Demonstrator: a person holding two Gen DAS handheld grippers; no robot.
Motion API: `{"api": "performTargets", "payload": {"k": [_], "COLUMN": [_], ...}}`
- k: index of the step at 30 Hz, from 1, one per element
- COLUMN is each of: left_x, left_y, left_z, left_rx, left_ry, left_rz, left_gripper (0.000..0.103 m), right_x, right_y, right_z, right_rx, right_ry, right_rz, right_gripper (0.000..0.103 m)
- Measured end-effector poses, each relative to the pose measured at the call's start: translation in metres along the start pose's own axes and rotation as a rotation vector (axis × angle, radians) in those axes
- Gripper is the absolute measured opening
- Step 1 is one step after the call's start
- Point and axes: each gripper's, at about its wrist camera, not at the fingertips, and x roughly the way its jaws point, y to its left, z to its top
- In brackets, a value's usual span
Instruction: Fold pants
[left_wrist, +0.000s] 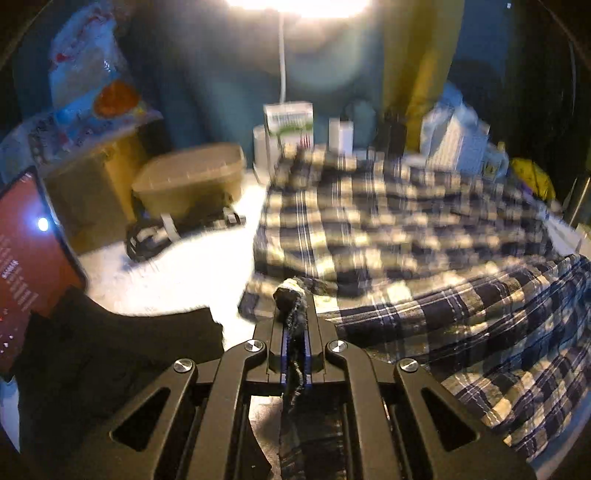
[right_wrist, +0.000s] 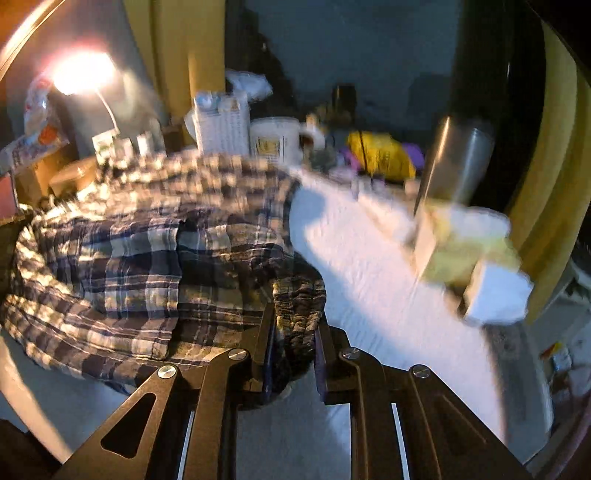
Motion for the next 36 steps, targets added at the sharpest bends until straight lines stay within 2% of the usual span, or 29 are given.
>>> {"api": "performTargets", "payload": {"k": [1,3,4,5,8,10,13,14,17,19,20,24,25,26,28,29,30,31,32,33,36], "left_x": [0.002,0.003,0.0,-0.008,-0.035,-0.051,-0.07,-0.074,-0.076,-0.069,-0.07,-0.069,-0.069,-0.069,-0.072,-0.073,-0.074,-0.076,-0.08,-0.084,-0.103], "left_y": [0.0,0.003,0.007,0.012,0.022,0.025,0.022,0.018,0.004,-0.001,-0.002,-0.013,-0.017,-0.021,-0.026,-0.025,-0.023,-0.021,-0.021,-0.02,-0.013], "left_z": [-0.003,-0.011,-0.017,-0.025,-0.047,-0.06,-0.084,-0.093,-0.114,-0.125,-0.127,-0.13,-0.13,-0.131,-0.133,-0.134,-0.134,-0.134,-0.135,-0.135,-0.135], "left_rx": [-0.003,-0.004,-0.013,-0.031,-0.053,-0.067,-0.079,-0.077,-0.05,-0.048,-0.056,-0.047,-0.037,-0.02,0.009,-0.003,-0.016,-0.021,-0.017,-0.015,-0.015], "left_ry": [0.014,0.042,0.053,0.048,0.035,0.032,0.048,0.062,0.11,0.137,0.121,0.076,0.066,0.058,0.042,0.049,0.053,0.056,0.06,0.057,0.035], "left_rz": [-0.003,-0.006,-0.011,-0.028,-0.052,-0.069,-0.146,-0.168,-0.197,-0.177,-0.173,-0.15,-0.134,-0.134,-0.118,-0.144,-0.16,-0.162,-0.174,-0.178,-0.2], "left_gripper": [0.008,0.033,0.058,0.067,0.067,0.067,0.067,0.067,0.067,0.067,0.068,0.067,0.063,0.042,0.019,0.01,0.01,0.007,0.006,0.006,0.006], "right_x": [0.006,0.013,0.014,0.013,0.01,0.006,0.0,-0.002,-0.006,-0.006,-0.005,-0.002,0.001,0.004,0.009,0.008,0.008,0.007,0.006,0.004,-0.006], "right_y": [0.002,0.003,0.003,0.003,0.002,0.0,-0.003,-0.005,-0.012,-0.015,-0.017,-0.017,-0.015,-0.013,-0.009,-0.007,-0.006,-0.005,-0.003,-0.001,0.005], "right_z": [-0.005,-0.014,-0.016,-0.018,-0.019,-0.018,-0.017,-0.016,-0.018,-0.021,-0.024,-0.033,-0.035,-0.037,-0.041,-0.042,-0.042,-0.042,-0.042,-0.042,-0.041], "right_rx": [0.002,0.011,0.017,0.022,0.011,0.009,0.013,0.02,0.044,0.054,0.061,0.096,0.102,0.108,0.129,0.136,0.143,0.151,0.156,0.158,0.123], "right_ry": [0.02,0.045,0.043,0.041,0.032,0.021,0.007,-0.002,-0.014,-0.005,0.002,0.005,0.01,0.015,0.025,0.013,0.007,0.001,-0.004,-0.004,-0.012], "right_rz": [0.003,0.007,0.006,0.008,0.005,0.01,-0.007,-0.017,-0.023,-0.024,-0.018,0.055,0.069,0.075,0.082,0.079,0.081,0.091,0.098,0.098,0.071], "right_gripper": [0.017,0.017,0.017,0.017,0.018,0.024,0.042,0.052,0.055,0.055,0.055,0.055,0.055,0.055,0.055,0.054,0.054,0.05,0.025,0.016,0.011]}}
